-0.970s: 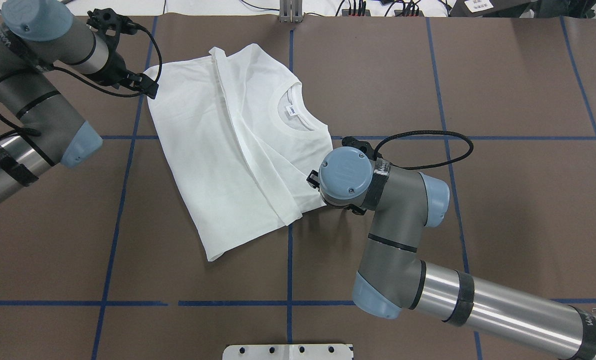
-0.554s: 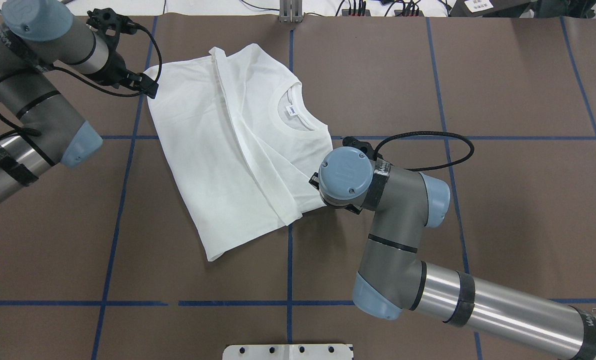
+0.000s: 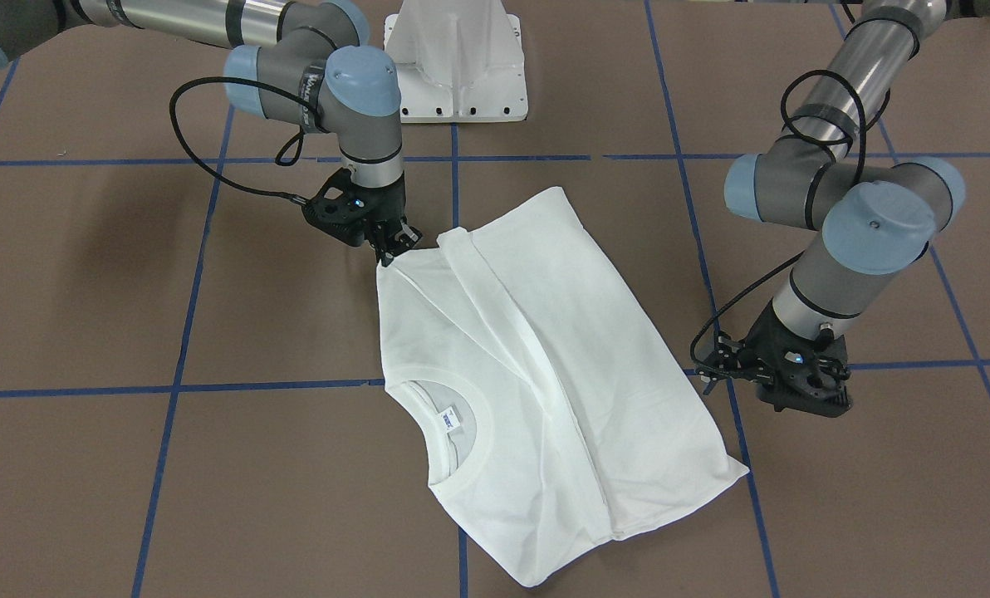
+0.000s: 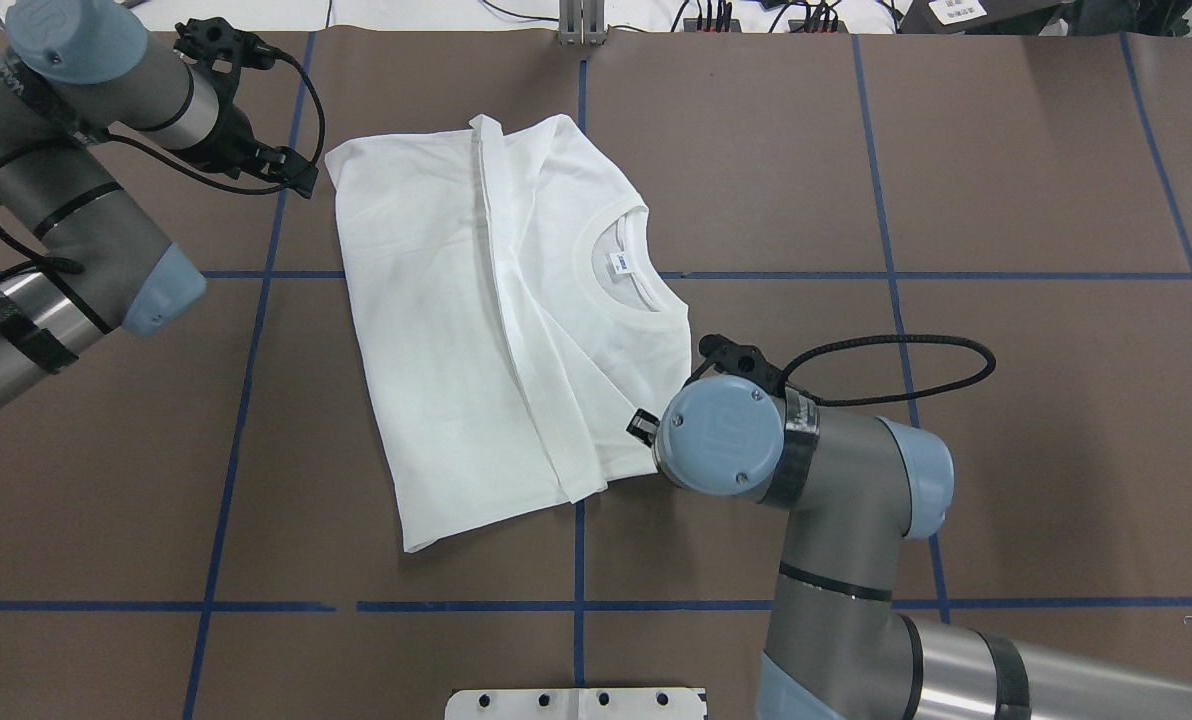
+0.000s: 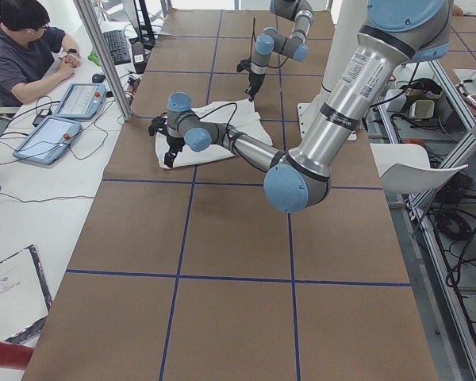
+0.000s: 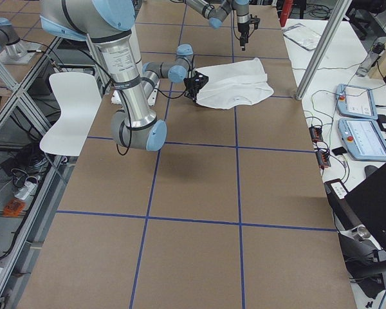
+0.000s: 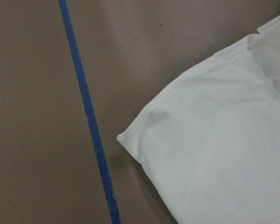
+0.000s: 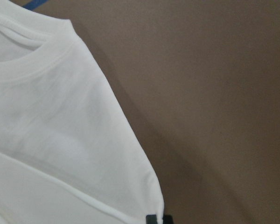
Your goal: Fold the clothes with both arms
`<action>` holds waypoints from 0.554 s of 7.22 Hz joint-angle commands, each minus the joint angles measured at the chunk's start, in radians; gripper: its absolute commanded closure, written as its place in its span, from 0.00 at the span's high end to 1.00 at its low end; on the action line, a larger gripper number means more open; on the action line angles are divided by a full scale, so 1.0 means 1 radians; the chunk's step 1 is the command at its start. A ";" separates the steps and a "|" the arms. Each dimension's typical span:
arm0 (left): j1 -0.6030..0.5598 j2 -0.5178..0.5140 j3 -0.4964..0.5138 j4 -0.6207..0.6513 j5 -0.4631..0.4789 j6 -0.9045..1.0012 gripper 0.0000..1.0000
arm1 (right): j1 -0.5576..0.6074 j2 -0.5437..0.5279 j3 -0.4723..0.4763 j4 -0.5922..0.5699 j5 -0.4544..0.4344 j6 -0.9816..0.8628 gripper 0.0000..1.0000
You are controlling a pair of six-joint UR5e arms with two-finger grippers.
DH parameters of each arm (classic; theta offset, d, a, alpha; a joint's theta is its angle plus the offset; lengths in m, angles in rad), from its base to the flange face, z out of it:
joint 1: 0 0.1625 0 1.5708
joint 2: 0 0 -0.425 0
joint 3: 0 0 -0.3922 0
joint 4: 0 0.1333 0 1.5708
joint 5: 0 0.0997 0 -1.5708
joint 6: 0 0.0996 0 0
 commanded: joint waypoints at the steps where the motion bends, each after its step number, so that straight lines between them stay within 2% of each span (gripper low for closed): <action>1: 0.000 0.000 0.000 -0.002 0.000 -0.003 1.00 | -0.077 -0.020 0.047 -0.011 -0.051 0.016 0.00; 3: 0.000 0.000 -0.003 -0.002 0.000 -0.016 1.00 | -0.111 -0.027 0.103 -0.084 -0.065 0.031 0.00; 4: 0.000 0.000 -0.003 -0.002 -0.002 -0.016 1.00 | -0.125 -0.032 0.104 -0.084 -0.086 0.031 0.00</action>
